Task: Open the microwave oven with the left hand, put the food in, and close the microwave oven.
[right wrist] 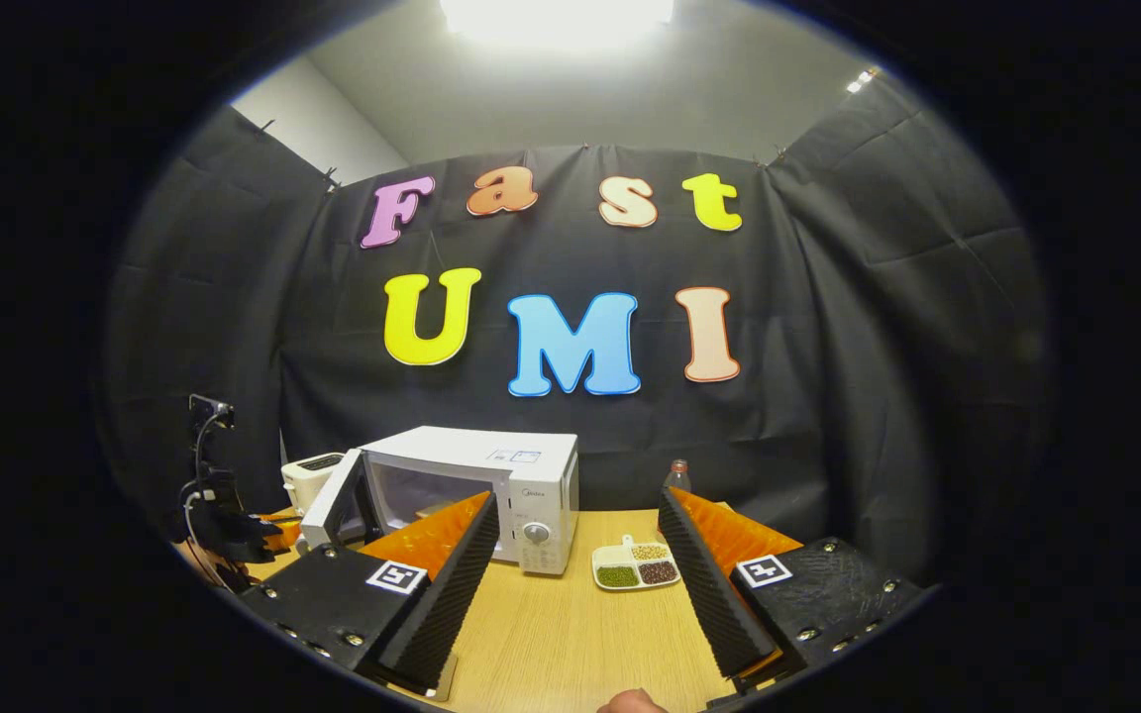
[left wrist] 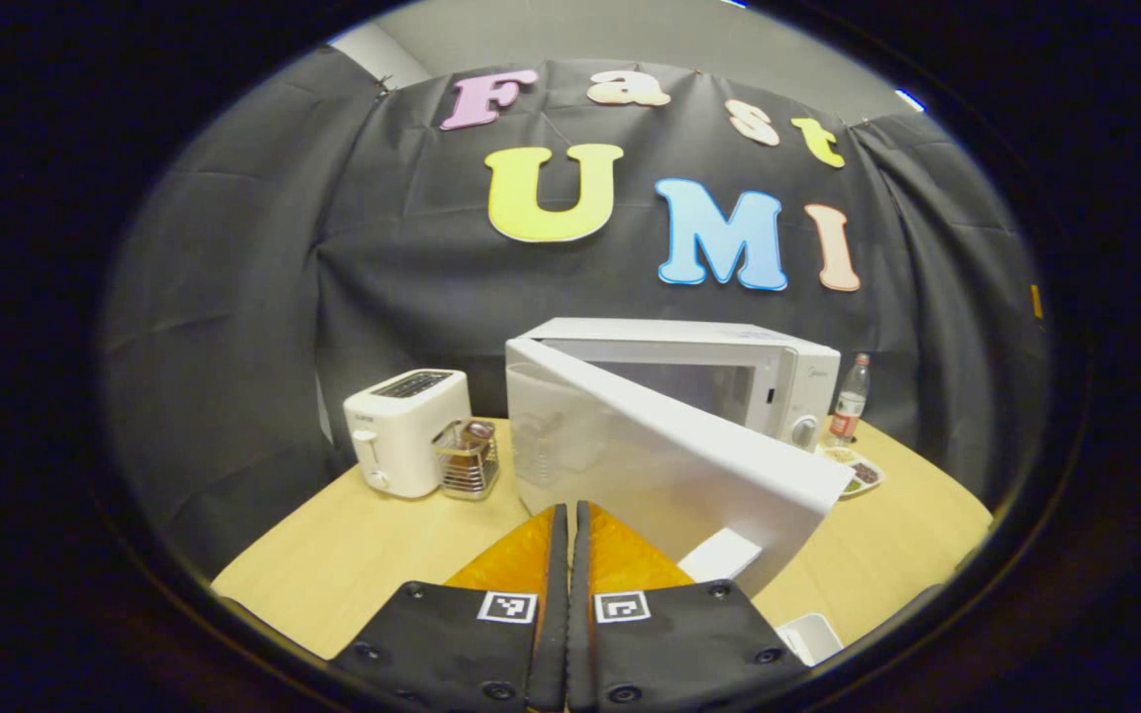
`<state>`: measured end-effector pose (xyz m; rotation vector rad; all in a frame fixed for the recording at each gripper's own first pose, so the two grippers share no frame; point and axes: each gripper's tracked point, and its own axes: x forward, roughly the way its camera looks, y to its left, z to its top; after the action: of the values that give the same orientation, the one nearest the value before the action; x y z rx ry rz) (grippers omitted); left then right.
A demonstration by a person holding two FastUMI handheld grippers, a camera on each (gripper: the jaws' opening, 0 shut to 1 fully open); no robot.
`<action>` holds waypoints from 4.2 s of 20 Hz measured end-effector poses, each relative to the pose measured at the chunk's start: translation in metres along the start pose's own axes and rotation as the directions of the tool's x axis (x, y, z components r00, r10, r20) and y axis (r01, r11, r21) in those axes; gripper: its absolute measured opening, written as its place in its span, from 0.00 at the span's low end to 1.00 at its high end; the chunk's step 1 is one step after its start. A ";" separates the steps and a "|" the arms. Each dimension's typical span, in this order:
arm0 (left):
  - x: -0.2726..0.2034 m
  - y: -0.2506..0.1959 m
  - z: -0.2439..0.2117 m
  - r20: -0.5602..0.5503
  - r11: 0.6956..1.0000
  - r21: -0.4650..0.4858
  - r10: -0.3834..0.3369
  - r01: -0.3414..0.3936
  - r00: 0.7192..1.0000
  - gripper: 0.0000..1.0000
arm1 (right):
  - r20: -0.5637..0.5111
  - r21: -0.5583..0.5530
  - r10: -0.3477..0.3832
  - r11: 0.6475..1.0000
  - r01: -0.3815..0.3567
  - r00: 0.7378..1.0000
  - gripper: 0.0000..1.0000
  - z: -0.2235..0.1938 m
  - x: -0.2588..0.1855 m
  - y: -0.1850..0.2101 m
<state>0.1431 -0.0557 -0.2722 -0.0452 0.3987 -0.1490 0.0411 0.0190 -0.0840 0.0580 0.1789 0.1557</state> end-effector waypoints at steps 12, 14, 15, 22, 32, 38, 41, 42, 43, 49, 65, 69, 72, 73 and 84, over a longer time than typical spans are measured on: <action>0.070 -0.070 0.009 -0.043 0.977 -0.003 -0.215 0.215 0.976 0.03 | -0.040 0.024 -0.118 0.993 0.119 0.992 0.98 -0.009 0.024 -0.018; 0.084 -0.079 0.012 -0.043 0.973 0.001 -0.229 0.229 0.972 0.07 | -0.039 0.027 -0.145 0.989 0.146 0.989 0.98 -0.008 0.023 -0.026; 0.088 -0.085 0.013 -0.045 0.971 0.006 -0.238 0.238 0.970 0.07 | -0.037 0.025 -0.162 0.986 0.163 0.986 0.98 -0.007 0.023 -0.030; 0.128 -0.114 0.026 -0.047 0.959 0.037 -0.281 0.282 0.959 0.07 | -0.057 0.030 -0.274 0.961 0.276 0.960 0.98 -0.016 0.015 -0.059; 0.184 -0.138 0.045 -0.039 0.959 0.024 -0.281 0.282 0.959 0.07 | -0.091 0.007 -0.328 0.944 0.330 0.940 0.98 -0.029 0.018 -0.064; 0.195 -0.138 0.043 -0.048 0.963 0.006 -0.269 0.270 0.962 0.07 | -0.103 0.006 -0.345 0.938 0.347 0.933 0.98 -0.030 0.022 -0.065; 0.198 -0.137 0.046 -0.037 0.962 0.012 -0.272 0.272 0.962 0.08 | -0.106 0.011 -0.344 0.938 0.347 0.933 0.98 -0.030 0.027 -0.063; 0.201 -0.138 0.047 -0.032 0.961 0.020 -0.274 0.275 0.961 0.09 | -0.105 0.007 -0.340 0.940 0.342 0.935 0.98 -0.029 0.029 -0.061; 0.207 -0.137 0.048 -0.048 0.963 0.035 -0.266 0.268 0.963 0.09 | -0.104 0.001 -0.334 0.942 0.336 0.937 0.98 -0.029 0.031 -0.058; 0.190 -0.146 0.060 -0.033 0.963 0.008 -0.271 0.271 0.962 0.07 | -0.112 0.002 -0.278 0.960 0.280 0.954 0.98 -0.030 0.045 -0.032; -0.051 -0.105 0.151 0.226 0.994 0.022 -0.113 0.111 0.968 0.07 | 0.007 0.006 0.024 1.000 -0.024 1.000 0.98 0.004 -0.010 0.009; -0.107 -0.092 0.155 0.252 0.997 0.041 -0.074 0.066 0.965 0.14 | 0.022 0.010 0.076 0.997 -0.077 0.997 0.98 0.005 -0.025 0.021; -0.137 -0.078 0.156 0.266 0.998 0.049 -0.052 0.040 0.963 0.07 | 0.037 0.024 0.101 0.995 -0.102 0.994 0.98 0.009 -0.032 0.033; -0.146 -0.077 0.154 0.263 0.998 0.047 -0.052 0.041 0.963 0.07 | 0.038 0.027 0.106 0.994 -0.107 0.994 0.98 0.009 -0.034 0.037; -0.214 -0.030 0.154 0.315 0.999 0.034 -0.014 0.003 0.949 0.49 | 0.075 0.032 0.105 0.994 -0.108 0.992 0.98 0.021 -0.052 0.087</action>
<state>0.0042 -0.0505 -0.0465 -0.0370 0.0756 -0.1542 -0.0190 0.0956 -0.0480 0.1094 0.1054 0.2563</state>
